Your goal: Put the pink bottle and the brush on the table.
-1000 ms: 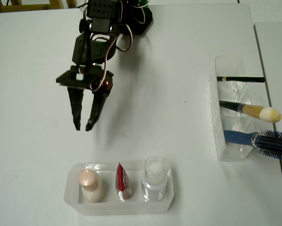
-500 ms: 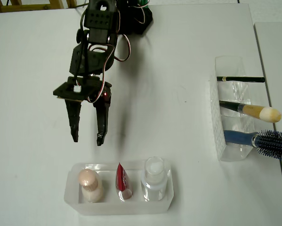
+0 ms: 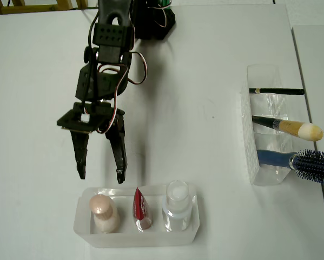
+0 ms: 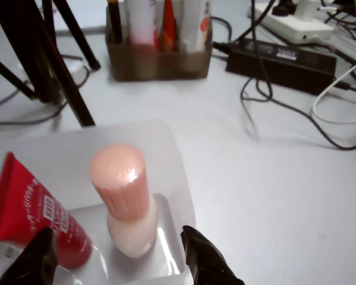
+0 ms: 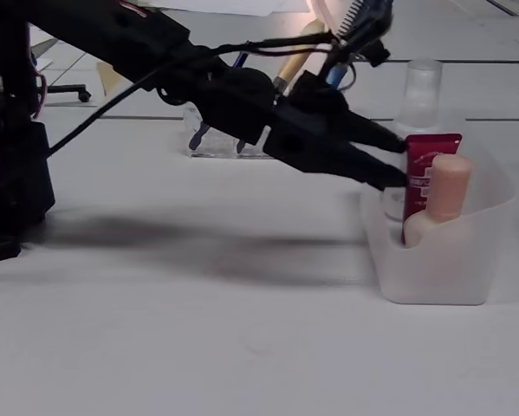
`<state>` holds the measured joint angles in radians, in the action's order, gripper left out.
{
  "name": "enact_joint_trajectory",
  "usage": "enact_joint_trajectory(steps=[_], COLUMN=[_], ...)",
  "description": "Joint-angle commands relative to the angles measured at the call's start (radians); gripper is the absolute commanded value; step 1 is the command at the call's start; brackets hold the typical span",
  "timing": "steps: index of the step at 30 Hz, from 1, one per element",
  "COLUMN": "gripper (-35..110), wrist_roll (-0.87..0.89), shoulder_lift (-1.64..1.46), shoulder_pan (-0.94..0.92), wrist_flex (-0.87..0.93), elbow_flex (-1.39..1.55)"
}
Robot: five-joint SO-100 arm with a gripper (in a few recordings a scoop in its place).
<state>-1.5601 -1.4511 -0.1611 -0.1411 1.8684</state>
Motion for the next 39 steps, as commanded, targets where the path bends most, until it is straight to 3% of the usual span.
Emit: enact_joint_trajectory(steps=[1, 39], gripper=[34, 41], wrist_roll=[-0.017, -0.123], shoulder_lift=[0.003, 0.413], shoulder_pan=[-0.011, 0.003], wrist_flex=[-0.015, -0.229], elbow_flex=[-0.067, -0.407])
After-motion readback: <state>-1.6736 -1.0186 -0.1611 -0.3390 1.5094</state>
